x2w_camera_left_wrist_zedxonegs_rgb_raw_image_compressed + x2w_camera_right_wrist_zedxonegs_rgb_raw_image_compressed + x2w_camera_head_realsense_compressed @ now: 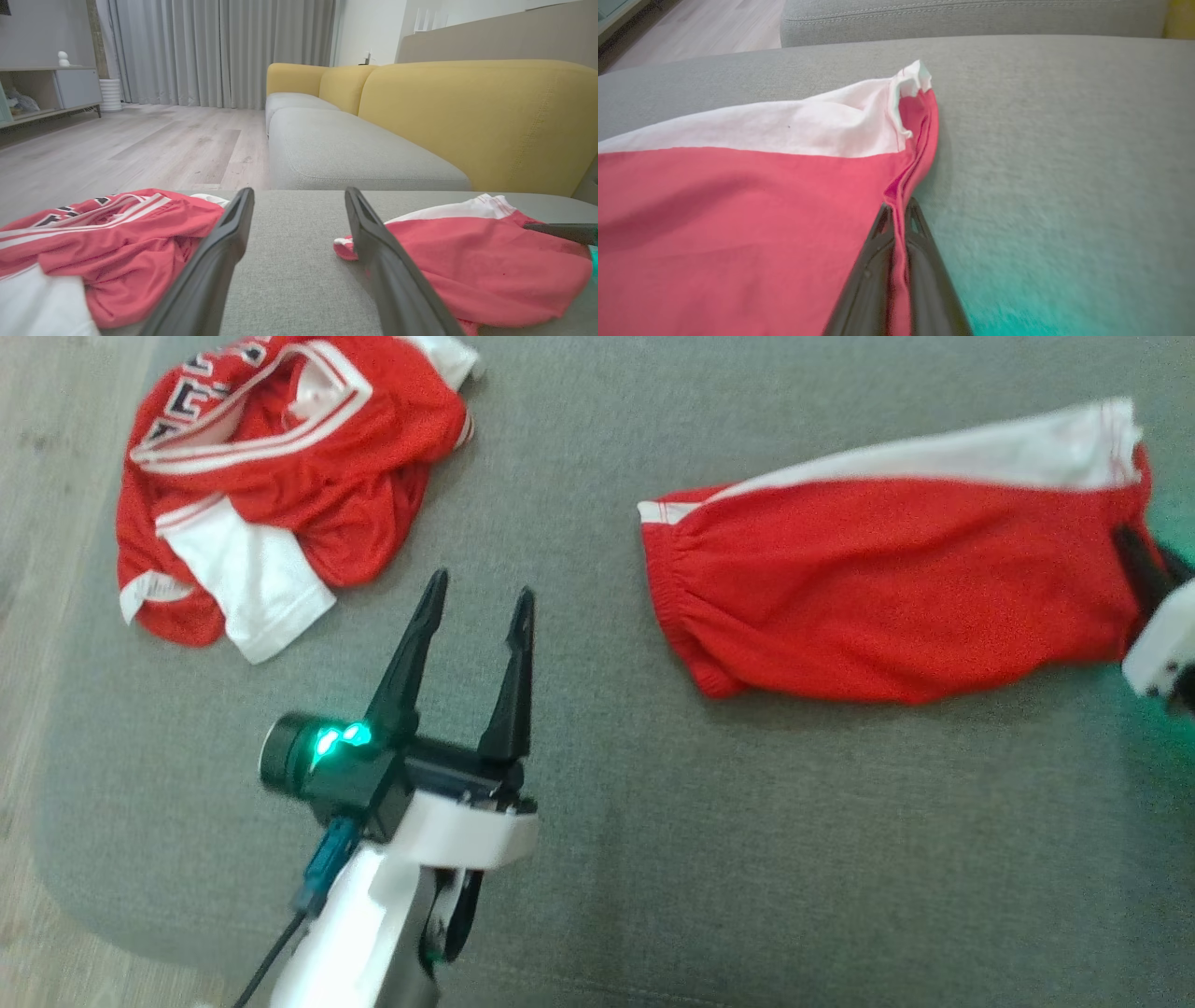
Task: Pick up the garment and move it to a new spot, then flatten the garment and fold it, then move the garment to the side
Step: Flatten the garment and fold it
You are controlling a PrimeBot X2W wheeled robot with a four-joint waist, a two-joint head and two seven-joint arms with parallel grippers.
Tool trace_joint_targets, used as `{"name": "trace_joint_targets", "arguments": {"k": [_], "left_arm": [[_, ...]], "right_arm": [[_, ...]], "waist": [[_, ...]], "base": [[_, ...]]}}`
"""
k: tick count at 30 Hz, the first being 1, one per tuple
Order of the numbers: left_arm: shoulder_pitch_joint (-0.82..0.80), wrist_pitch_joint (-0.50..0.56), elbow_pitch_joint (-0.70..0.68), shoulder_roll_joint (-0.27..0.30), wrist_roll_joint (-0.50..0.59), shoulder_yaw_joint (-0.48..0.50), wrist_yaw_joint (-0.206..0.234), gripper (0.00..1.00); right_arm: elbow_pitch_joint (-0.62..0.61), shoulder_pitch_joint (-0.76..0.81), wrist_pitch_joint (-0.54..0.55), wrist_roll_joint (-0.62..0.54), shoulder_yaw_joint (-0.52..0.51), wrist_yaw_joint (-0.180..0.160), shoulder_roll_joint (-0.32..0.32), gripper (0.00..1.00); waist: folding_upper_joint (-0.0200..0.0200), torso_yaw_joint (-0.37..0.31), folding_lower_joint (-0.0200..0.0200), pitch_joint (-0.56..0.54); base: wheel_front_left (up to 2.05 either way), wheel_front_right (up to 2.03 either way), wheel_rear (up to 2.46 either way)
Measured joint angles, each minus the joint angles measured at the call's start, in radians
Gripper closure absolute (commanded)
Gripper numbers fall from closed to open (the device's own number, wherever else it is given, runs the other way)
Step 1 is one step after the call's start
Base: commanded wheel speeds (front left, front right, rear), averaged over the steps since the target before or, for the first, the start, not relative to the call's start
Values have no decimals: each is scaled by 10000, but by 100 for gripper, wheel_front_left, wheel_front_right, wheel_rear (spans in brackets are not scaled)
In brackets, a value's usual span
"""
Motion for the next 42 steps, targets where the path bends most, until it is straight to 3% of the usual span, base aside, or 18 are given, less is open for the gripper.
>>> {"name": "trace_joint_targets", "arguments": {"k": [4, 11, 13, 20, 27, 28, 33, 37, 42], "left_arm": [[614, 0, -31, 2, 169, 360, -31, 0], [1112, 0, -44, 10, 410, 731, -282, 0], [1120, 0, -42, 4, 410, 736, -368, 0], [1500, 0, 184, -6, 439, 708, -476, 0], [1549, 0, 265, -12, 437, 709, -546, 0], [1553, 0, 272, -13, 439, 700, -550, 0], [1716, 0, 268, -17, 439, 721, -523, 0], [2060, 0, 286, -17, 437, 788, -512, 0], [2855, 0, 309, -10, 483, 1147, -441, 0]], "right_arm": [[86, 754, -201, 401, 77, 2, -176, 100], [286, 1728, -378, 980, -8, 6, -1450, 100], [-29, 1640, -389, 1001, -12, 6, -1419, 100], [-1739, 751, -240, 1005, 270, 6, -456, 100], [-2619, 623, 56, 876, 972, 6, 1283, 100], [-2499, 630, 35, 821, 1001, 6, 1576, 0], [-2002, 674, -1461, 556, 591, 6, 2368, 0], [-1801, 1104, -2451, 326, -382, 6, 2067, 0], [-2314, 3333, -2602, -972, -2015, 6, 1580, 0]], "waist": [[0, -196, 0, -644], [0, -796, 0, -1629], [0, -929, 0, -1767], [0, -1187, 1, -2255], [0, -1119, 1, -2589], [0, -1082, 1, -2608], [0, -828, 3, -2703], [0, -773, 3, -3009], [0, -836, 1, -3642]], "base": [[0, 0, 0], [0, 0, 0], [0, 0, 0], [0, 0, 0], [0, 0, 0], [0, 0, 0], [0, 0, 0], [0, 0, 0], [0, 0, 0]]}}
